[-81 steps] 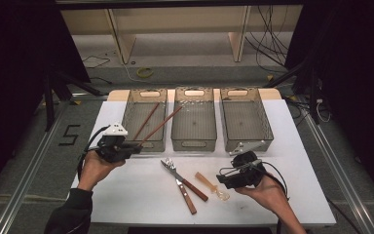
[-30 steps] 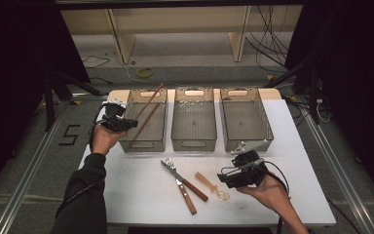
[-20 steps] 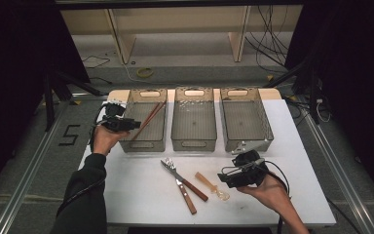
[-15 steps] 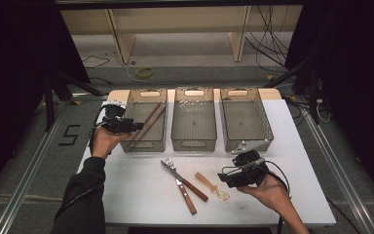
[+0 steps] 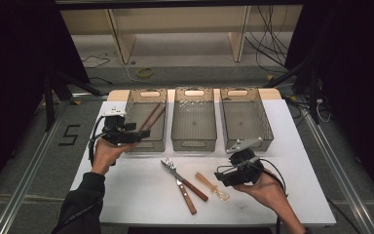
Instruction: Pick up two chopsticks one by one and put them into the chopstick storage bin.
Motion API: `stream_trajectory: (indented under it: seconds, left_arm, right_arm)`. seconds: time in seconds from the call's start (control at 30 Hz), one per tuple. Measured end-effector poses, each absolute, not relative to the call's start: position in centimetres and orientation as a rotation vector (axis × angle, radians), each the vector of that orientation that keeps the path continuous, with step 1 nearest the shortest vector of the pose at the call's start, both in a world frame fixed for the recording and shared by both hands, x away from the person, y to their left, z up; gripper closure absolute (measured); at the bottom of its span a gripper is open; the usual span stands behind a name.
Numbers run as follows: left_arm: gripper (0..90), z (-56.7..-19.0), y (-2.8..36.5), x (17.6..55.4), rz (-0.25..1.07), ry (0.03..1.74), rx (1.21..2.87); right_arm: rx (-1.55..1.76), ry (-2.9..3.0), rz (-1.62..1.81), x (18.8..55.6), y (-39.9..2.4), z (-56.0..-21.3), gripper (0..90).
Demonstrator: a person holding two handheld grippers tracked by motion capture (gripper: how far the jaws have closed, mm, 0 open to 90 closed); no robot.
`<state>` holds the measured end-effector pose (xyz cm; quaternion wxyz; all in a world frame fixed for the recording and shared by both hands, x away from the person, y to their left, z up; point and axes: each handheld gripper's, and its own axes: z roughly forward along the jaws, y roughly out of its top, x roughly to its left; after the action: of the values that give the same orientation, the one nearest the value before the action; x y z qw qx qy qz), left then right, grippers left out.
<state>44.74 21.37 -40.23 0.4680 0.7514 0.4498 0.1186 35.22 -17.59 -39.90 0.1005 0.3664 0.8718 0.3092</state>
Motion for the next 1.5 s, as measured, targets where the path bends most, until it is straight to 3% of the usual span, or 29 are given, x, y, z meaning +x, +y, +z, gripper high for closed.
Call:
stream_trajectory:
  seconds: [0.8,1.5]
  left_arm:
    - [18.0,-41.7,19.8,39.7,0.228,0.931,1.818]
    - [17.6,-43.9,19.3,36.8,0.247,0.924,1.851]
  right_arm:
    - [1.084,2.656,0.811,37.2,-15.7,-41.6,28.9]
    - [1.030,2.746,0.748,37.8,-13.7,-43.2,33.8]
